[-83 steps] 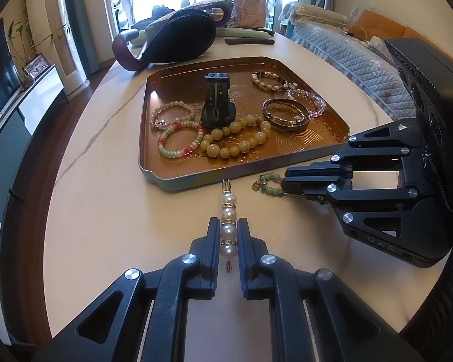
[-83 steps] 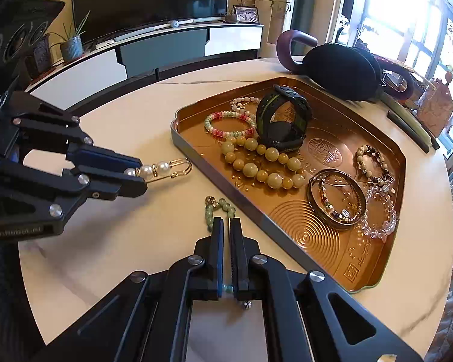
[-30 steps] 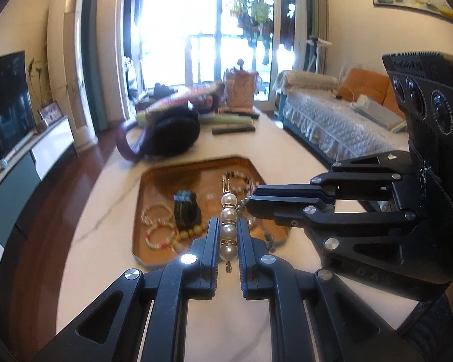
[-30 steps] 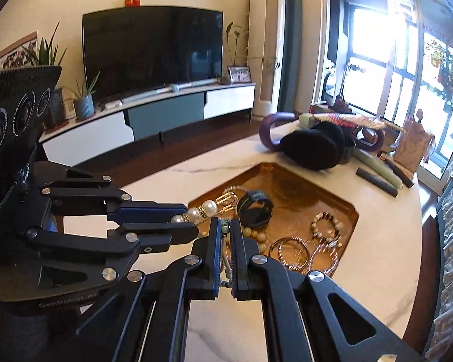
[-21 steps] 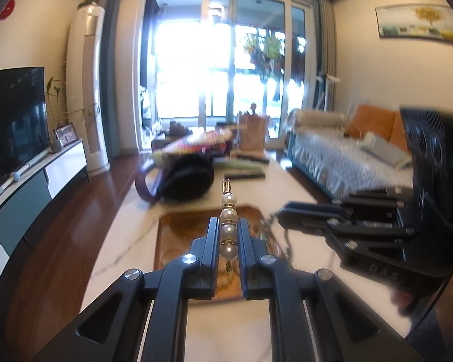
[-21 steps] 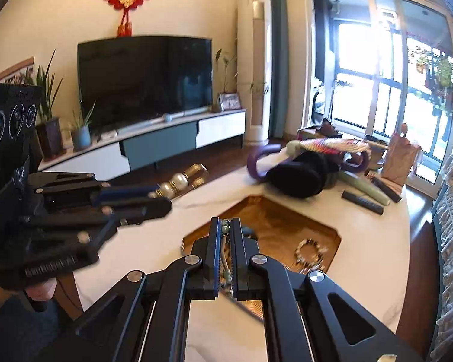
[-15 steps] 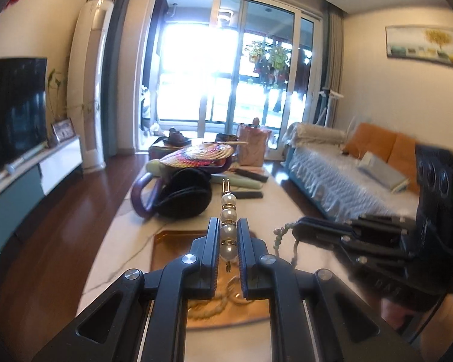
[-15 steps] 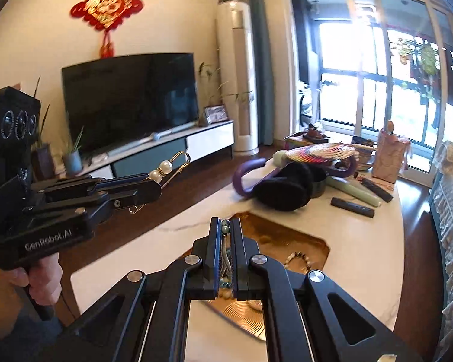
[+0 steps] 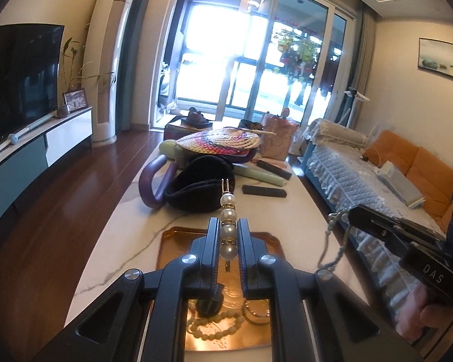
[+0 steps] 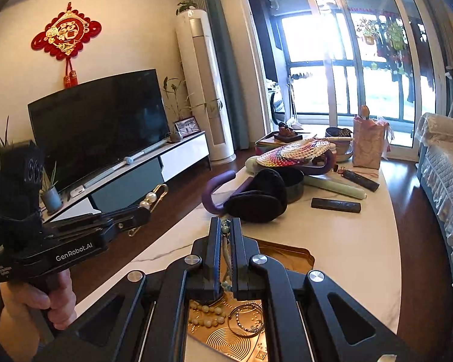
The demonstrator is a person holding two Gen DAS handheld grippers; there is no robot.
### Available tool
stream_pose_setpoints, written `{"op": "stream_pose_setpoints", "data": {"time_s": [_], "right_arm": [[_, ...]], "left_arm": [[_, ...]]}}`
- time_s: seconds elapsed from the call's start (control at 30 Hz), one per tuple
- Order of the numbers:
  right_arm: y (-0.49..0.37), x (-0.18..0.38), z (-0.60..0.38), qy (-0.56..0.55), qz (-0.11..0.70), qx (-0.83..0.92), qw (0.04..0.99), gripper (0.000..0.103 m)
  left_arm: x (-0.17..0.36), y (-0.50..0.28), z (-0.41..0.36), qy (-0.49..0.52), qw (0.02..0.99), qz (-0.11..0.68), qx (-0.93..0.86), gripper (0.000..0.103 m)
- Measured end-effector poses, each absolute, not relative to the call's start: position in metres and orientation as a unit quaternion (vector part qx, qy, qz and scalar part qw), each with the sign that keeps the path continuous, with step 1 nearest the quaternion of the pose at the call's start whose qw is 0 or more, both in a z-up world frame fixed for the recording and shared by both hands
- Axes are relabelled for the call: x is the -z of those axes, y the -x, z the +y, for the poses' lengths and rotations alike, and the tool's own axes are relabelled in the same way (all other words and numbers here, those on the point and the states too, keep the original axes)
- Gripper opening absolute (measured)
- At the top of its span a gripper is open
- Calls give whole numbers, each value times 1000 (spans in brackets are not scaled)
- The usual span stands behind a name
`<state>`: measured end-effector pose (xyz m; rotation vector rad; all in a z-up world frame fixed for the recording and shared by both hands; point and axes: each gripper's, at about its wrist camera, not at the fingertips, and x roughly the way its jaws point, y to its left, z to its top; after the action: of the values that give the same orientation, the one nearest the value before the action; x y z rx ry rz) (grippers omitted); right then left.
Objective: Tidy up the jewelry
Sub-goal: 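Carry both pieces over the copper tray and open both grippers to drop them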
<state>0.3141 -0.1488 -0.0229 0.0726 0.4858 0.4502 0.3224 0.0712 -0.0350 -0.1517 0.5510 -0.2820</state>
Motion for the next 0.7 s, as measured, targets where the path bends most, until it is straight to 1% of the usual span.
{"op": "stream_pose_setpoints", "data": {"time_s": [0.17, 0.33, 0.5, 0.63, 0.7], "right_arm": [[-335, 30, -148, -38, 244, -223, 943, 5], [-353, 43, -142, -44, 258, -233, 937, 5], [-377, 59, -132, -44, 273, -237, 931, 5], [-395, 88, -120, -45, 308, -240, 919, 5], [-404, 111, -114, -46, 337, -240, 909, 5]], "left_arm": [[43, -345, 74, 70, 950, 269, 140, 11], [60, -372, 67, 73, 943, 289, 147, 11], [94, -413, 58, 71, 928, 337, 141, 11], [131, -444, 56, 75, 911, 382, 134, 11], [146, -452, 55, 81, 903, 401, 132, 11]]}}
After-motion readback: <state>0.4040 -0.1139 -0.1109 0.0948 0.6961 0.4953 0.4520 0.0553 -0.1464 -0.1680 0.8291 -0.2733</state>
